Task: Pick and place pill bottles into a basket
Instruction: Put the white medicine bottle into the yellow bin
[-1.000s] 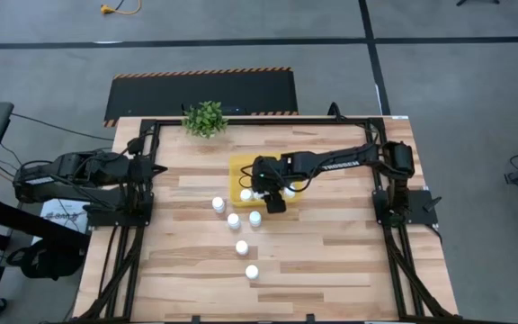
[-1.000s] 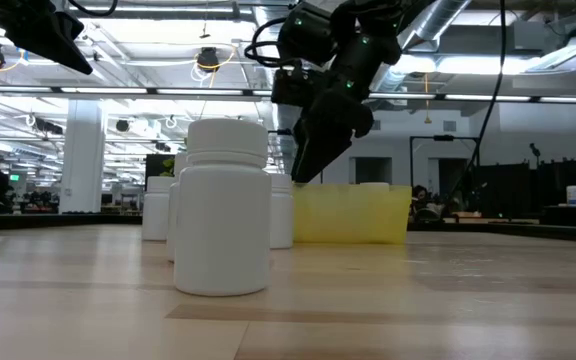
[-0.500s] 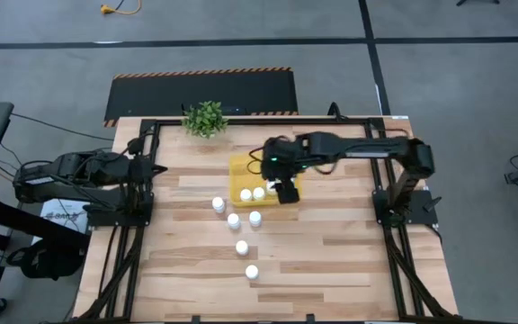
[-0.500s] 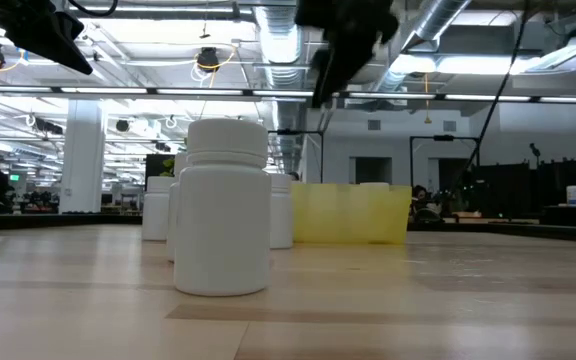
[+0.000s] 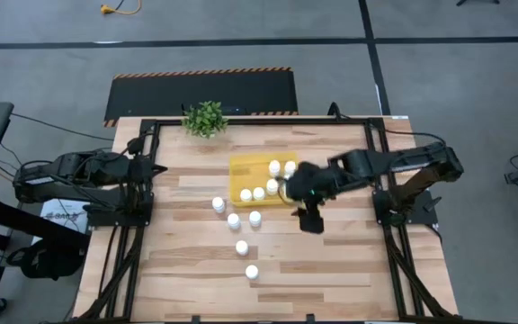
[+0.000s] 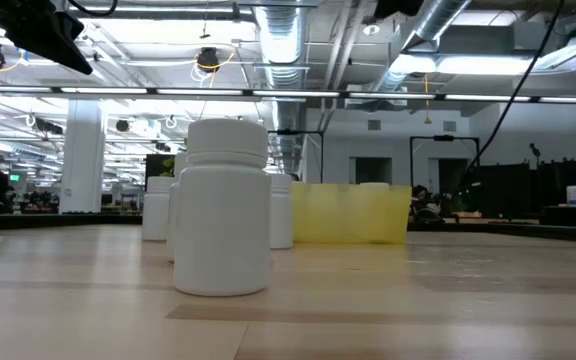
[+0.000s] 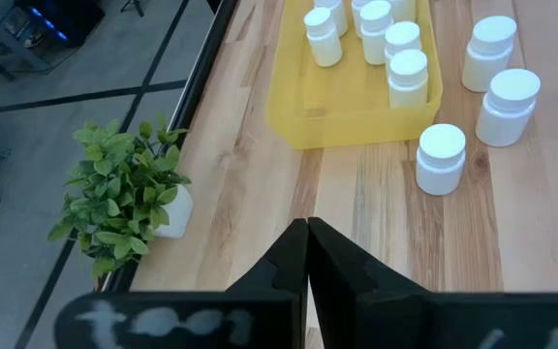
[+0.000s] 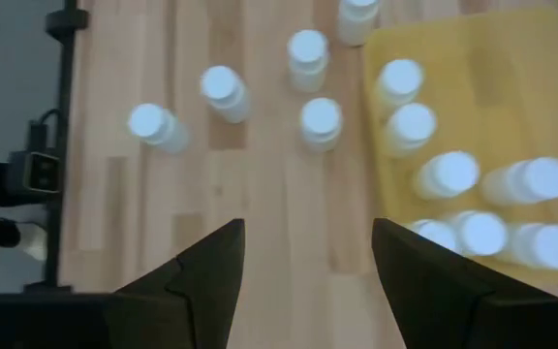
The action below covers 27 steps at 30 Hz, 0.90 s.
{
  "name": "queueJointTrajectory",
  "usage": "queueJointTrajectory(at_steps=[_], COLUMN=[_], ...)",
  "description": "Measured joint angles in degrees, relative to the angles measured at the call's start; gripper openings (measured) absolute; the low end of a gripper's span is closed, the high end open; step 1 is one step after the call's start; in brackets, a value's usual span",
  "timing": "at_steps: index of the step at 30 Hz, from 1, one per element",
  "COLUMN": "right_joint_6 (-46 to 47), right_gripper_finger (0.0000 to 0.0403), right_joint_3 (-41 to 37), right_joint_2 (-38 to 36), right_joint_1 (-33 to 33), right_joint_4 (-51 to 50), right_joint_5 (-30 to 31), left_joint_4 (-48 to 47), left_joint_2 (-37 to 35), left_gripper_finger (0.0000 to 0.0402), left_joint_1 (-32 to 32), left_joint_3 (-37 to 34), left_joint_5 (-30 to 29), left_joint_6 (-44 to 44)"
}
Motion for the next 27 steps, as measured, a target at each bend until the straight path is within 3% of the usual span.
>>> queueJointTrajectory(at_steps=[7, 16, 20, 27], right_joint_6=[10.33, 19.20, 19.45, 18.49], right_gripper_finger=[0.0219, 0.0219, 0.0219, 0.0219], right_joint_3=[-5.56, -23.08, -24.67, -24.69], right_joint_2=[0.04, 2.68, 7.16, 14.12], right_joint_1=[9.06, 16.07, 17.82, 18.73], right_joint_4=[4.66, 35.89, 39.65, 39.63], right_joint_5=[6.35, 6.48, 6.79, 13.21], left_joint_4=[0.00, -0.01, 0.00, 0.00], left_joint_2=[-0.02, -0.02, 0.00, 0.00], left_gripper_finger=[0.0000, 0.0000, 0.0000, 0.0000], left_joint_1=[0.00, 0.00, 0.00, 0.00], left_joint_3=[0.00, 0.02, 0.00, 0.00], left_joint_5=[0.00, -0.01, 0.00, 0.00], left_joint_6=[0.00, 0.00, 0.00, 0.00])
